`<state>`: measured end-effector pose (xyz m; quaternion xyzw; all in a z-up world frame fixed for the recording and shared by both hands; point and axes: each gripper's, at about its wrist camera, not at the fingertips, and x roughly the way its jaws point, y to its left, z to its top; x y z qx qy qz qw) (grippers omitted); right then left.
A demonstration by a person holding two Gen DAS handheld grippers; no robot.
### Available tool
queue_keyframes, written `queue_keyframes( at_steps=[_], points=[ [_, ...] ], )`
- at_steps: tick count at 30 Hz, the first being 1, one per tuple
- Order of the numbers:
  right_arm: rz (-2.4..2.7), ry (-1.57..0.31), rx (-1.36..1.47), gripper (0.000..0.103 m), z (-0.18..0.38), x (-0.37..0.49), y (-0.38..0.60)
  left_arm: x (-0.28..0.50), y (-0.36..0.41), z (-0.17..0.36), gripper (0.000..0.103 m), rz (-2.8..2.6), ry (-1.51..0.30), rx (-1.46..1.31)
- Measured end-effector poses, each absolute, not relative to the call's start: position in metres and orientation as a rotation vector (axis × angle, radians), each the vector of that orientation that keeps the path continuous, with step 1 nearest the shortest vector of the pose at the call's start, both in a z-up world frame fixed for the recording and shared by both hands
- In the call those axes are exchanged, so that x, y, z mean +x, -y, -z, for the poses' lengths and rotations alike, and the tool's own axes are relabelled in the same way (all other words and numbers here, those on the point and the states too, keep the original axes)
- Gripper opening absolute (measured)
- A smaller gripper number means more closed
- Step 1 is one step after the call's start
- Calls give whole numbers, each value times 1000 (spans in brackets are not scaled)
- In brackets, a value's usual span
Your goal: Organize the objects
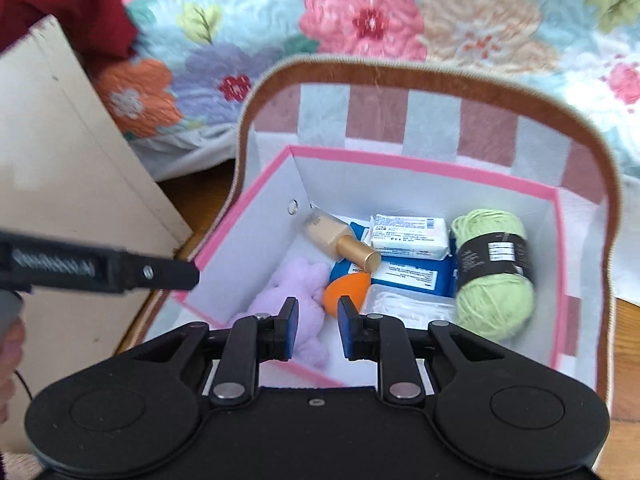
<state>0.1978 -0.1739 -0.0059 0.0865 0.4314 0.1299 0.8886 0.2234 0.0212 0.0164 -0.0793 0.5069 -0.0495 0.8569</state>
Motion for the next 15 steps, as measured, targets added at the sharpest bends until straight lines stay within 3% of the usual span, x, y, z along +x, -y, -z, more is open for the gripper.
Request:
queue_keyframes(
  at_steps=[7,15],
  points=[
    [-238,-861,171,38,-38,150,183,179,-20,-48,98,118,-1035,-100],
    [-184,-846,208,47,-62,101,190,141,-14,-66,101,98,-1075,17]
  ],
)
